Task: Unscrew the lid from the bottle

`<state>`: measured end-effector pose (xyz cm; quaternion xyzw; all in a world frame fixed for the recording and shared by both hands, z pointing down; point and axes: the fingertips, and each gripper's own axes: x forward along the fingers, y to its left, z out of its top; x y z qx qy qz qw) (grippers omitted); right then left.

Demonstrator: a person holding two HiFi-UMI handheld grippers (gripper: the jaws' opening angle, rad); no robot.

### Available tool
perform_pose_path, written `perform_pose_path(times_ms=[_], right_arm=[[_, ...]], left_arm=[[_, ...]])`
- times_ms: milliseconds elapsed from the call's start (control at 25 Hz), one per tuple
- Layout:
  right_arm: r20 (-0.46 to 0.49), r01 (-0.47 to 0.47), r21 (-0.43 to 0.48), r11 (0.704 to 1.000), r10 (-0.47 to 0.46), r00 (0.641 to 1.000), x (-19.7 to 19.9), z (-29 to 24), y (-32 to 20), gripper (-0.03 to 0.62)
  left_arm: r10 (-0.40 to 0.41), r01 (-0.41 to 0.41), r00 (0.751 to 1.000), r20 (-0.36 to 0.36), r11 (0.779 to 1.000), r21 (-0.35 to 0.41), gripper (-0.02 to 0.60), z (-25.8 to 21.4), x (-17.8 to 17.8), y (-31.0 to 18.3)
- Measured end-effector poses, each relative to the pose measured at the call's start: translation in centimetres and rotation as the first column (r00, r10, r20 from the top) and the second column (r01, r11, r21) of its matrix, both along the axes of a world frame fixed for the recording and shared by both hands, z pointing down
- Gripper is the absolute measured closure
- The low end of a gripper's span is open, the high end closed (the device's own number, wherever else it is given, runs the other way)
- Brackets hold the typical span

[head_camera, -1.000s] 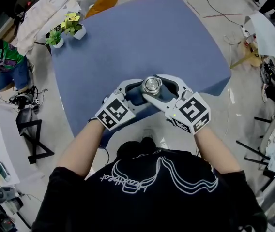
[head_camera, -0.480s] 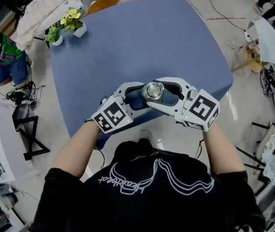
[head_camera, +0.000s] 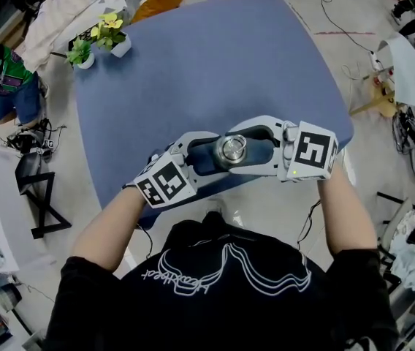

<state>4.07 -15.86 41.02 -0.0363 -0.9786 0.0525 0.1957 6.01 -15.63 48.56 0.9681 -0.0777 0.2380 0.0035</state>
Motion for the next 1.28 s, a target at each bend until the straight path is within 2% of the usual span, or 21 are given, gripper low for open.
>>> perform_pose_path(times_ms=[120,240,360,400,520,680,880,1040,1280], right_arm=[[0.0,0.067,-0.019,0.998,-0.067,0.998,0.1,0.0,0.1,0.327],[-0.003,0.087,-0.017,0.996,-0.087,0.996,0.1,0.0,0.1,0.327],[-0.016,0.043,0.034,0.999,-0.042,0.999,0.2,-0.1,0.1,0.314],[-0.014,0.018,0.048,0.999,-0.017,1.0,0.2,-0.2,0.1,0.264],[0.015,-0.109,0.07,0.992,0.108,0.994,0.5,-0.6,0.1,0.232],[0.104,-0.337,0.066,0.939,0.33,0.938,1.0,-2.0,-0.7,0.232],[0.118,-0.529,0.07,0.846,0.52,0.846,1.2,-1.8,-1.1,0.25],[0.109,-0.598,0.082,0.797,0.59,0.8,0.8,-1.1,-0.8,0.255],[0.098,-0.687,0.053,0.725,0.68,0.726,0.9,-0.8,-1.2,0.31]], left_arm=[[0.006,-0.006,1.0,-0.007,1.0,-0.001,0.264,-0.1,0.1,0.0],[0.002,-0.002,1.0,-0.003,1.0,-0.006,0.264,-0.1,0.0,0.0],[-0.009,0.009,1.0,-0.023,1.0,0.001,0.264,-0.4,0.3,-0.1],[-0.015,0.015,1.0,-0.027,1.0,-0.001,0.264,-0.3,0.3,-0.1],[-0.04,0.039,0.999,-0.027,0.999,-0.007,0.264,-0.1,0.1,0.0],[-0.076,0.076,0.996,-0.036,0.997,-0.004,0.264,-0.4,0.3,-0.1],[-0.141,0.14,0.99,-0.029,0.99,-0.011,0.264,-0.6,0.3,-0.2],[-0.213,0.212,0.976,-0.037,0.977,-0.028,0.264,-0.6,0.3,-0.1],[-0.334,0.332,0.941,-0.058,0.942,-0.046,0.261,-0.9,0.7,-0.3]])
